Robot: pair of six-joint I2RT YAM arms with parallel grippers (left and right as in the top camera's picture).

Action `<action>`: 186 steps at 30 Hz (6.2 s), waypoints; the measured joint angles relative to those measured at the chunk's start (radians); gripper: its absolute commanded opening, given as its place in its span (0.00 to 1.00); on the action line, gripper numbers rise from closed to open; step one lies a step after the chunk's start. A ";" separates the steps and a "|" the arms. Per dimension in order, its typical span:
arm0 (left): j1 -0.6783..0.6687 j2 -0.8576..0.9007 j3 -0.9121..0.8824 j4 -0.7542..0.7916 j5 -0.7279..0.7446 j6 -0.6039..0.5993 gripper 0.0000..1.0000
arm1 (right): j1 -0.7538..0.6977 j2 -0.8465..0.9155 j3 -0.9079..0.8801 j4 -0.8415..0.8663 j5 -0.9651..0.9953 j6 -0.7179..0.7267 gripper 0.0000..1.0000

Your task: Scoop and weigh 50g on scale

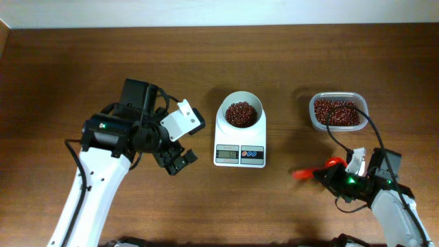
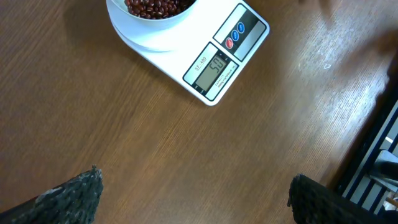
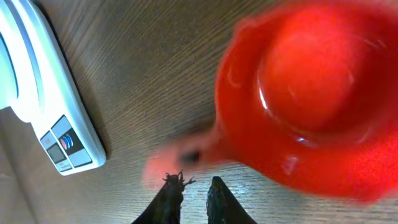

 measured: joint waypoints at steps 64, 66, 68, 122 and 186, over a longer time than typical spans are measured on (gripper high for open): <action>0.000 0.000 0.000 0.000 0.000 0.000 0.99 | -0.186 0.000 0.078 -0.073 0.045 -0.117 0.45; 0.000 0.000 0.000 0.000 0.000 0.000 0.99 | -0.183 0.000 0.078 -0.067 0.042 -0.118 0.45; 0.000 0.000 0.000 0.000 0.000 0.000 0.99 | -0.169 0.000 0.078 -0.051 0.041 -0.117 0.46; 0.000 0.000 0.000 0.000 0.000 0.000 0.99 | -0.005 -0.265 0.586 -0.023 -0.103 -0.047 0.99; 0.000 0.000 0.000 0.000 0.000 0.000 0.99 | 0.308 -1.041 -0.224 0.737 0.149 -0.470 0.99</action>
